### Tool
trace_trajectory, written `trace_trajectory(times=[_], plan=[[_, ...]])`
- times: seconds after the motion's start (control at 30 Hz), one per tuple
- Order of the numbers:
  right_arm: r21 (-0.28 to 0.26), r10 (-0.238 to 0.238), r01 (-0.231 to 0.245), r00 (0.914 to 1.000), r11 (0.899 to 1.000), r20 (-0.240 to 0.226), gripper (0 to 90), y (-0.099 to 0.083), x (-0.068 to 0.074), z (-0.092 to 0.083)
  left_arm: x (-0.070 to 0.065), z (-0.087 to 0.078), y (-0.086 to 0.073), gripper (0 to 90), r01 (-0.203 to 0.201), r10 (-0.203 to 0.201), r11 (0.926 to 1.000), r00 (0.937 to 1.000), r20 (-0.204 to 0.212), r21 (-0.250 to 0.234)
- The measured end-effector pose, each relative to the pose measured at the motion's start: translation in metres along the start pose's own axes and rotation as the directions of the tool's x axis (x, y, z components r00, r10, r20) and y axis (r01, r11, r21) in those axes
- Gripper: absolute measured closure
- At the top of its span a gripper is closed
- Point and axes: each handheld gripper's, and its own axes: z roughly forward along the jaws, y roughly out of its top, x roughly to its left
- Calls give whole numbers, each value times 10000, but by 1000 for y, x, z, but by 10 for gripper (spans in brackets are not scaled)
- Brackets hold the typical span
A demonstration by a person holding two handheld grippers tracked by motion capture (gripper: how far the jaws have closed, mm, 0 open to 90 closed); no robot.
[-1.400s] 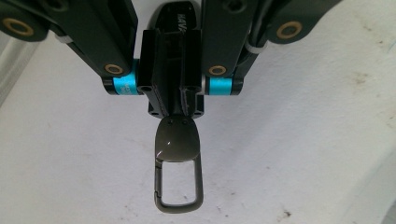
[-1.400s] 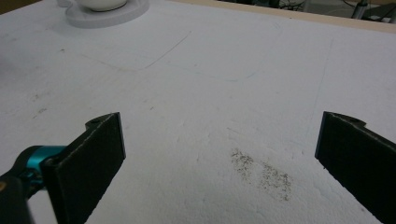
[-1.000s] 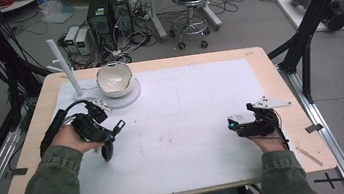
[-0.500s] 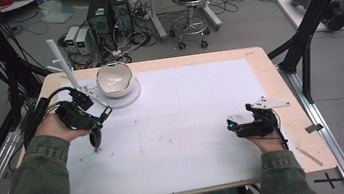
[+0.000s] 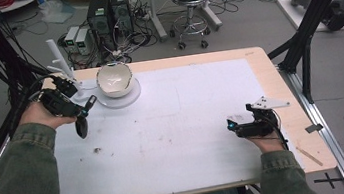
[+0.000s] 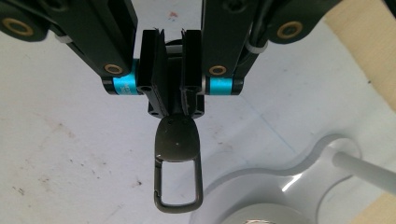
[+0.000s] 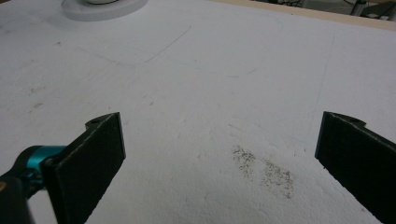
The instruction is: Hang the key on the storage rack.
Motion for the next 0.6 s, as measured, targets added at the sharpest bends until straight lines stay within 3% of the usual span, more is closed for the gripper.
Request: trace_trajectory(times=[0.17,0.3,0.43,0.6], plan=[[-14,47,-47,10000,10000,64,5,0,0,-1,15,-14,-3,817,445,-446,9971,9990,-4,-611],[-107,87,-85,9999,9999,149,5,0,-1,0,30,-19,-6,816,512,-512,9976,9987,17,-475],[-86,145,-143,9998,9999,160,5,0,-1,0,45,-24,-10,816,822,-841,9946,9961,-283,-637],[-44,146,-145,9997,9999,184,5,0,-1,1,59,-24,-9,816,1061,-1077,9914,9941,-163,-770]])
